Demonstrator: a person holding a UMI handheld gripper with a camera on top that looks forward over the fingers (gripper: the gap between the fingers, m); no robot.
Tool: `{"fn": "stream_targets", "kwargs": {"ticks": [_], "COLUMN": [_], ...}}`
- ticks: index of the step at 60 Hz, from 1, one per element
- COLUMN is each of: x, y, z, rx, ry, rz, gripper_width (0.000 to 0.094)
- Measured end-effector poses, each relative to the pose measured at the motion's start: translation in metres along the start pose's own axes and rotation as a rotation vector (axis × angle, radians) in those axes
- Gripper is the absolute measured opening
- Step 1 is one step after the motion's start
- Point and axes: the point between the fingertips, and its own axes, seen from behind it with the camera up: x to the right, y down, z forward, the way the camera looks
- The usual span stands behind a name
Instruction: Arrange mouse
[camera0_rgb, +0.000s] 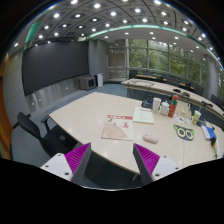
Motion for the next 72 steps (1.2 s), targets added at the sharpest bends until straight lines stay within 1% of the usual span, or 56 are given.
{"fn": "stream_targets", "kwargs": {"ticks": [8,9,21,25,34,45,52,59,61,66,72], "x": [0.033,0.049,0.115,0.136,0.18,0.225,0.253,0.274,0.277,0.287,0.302], "y": [0.018,0.024,0.062,0.074,0.086,0.095,0.106,0.119,0.113,0.108,0.095], "z": [0.003,0.016,0.049,0.068,0.126,0.216,0.263,0.288,0.294,0.305,0.322], "rx": [-0.035,-0.038,-0.092,-0.109,-0.114,-0.125,-0.162,-0.204,-0.19,-0.198,-0.187], "ry": [0.077,0.085,0.199,0.231,0.298,0.35,0.399,0.437,0.43,0.433,0.438], "rz": [0.03,0.034,0.074,0.092,0.094,0.09,0.107,0.15,0.17,0.18,0.165], "gripper_width": [0.0853,0.0851,0.0849,0.085,0.0851,0.0851,0.0849,0.0854,0.0842,0.085,0.085]}}
